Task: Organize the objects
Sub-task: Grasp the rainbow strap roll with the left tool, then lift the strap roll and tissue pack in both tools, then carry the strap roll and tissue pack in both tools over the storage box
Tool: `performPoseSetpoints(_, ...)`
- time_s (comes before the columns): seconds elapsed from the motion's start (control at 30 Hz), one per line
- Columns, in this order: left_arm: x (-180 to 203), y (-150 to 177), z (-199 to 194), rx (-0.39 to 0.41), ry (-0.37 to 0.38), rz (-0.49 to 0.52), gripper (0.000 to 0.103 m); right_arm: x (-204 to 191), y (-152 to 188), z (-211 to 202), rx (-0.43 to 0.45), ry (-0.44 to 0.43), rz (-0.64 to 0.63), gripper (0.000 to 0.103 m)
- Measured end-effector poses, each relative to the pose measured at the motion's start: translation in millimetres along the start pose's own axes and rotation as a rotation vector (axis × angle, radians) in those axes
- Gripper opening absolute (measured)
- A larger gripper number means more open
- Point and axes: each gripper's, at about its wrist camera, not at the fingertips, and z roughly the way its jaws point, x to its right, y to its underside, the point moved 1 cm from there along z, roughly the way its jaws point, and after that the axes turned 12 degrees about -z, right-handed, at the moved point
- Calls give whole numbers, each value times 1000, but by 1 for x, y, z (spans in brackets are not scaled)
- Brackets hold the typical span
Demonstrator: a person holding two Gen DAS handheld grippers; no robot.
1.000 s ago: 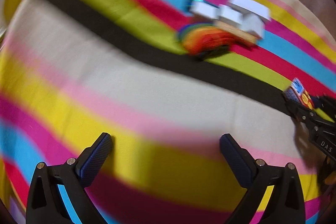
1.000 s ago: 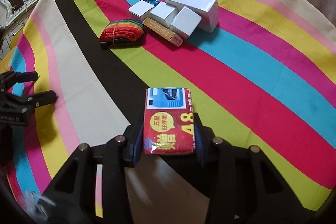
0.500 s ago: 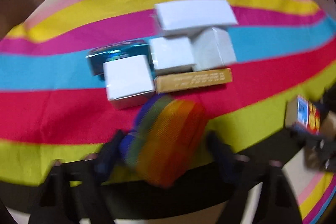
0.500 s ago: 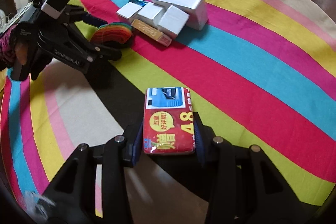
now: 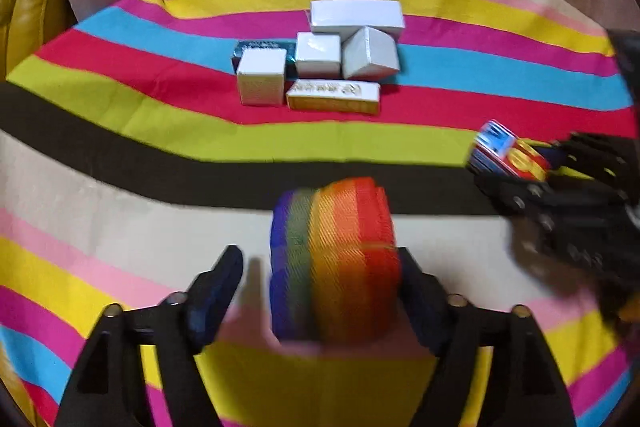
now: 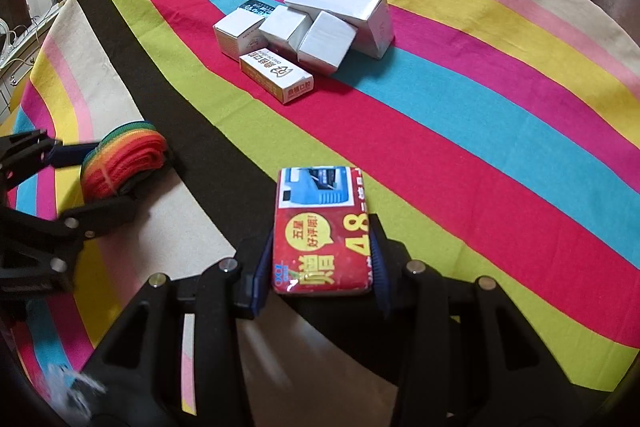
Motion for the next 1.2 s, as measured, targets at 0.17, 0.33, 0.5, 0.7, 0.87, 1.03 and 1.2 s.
performPoseSetpoints(0.17,5,-10,13,-10,28,-87,63,0,-1,1,1,-2,0,46)
performPoseSetpoints(0.33,-9,23,-8,40,-22,-168,63,-1,-1,2,4,-11,-5,46)
performPoseSetpoints(0.5,-27,24,-6,31,-5,-260,64,-1,0,2,6,-14,-9,46)
performPoseSetpoints(0.7,-22,24,-6,28,-40,-239,63,0,2,3,6,-13,-10,46)
performPoseSetpoints(0.87,-21,25,-6,29,-50,-233,64,0,1,3,6,-11,-13,45)
performPoseSetpoints(1.03,-22,25,-6,28,-49,-233,64,0,0,2,7,-12,-14,45)
performPoseSetpoints(1.2,-21,24,-6,27,-47,-236,63,-3,1,-1,2,-18,-9,45)
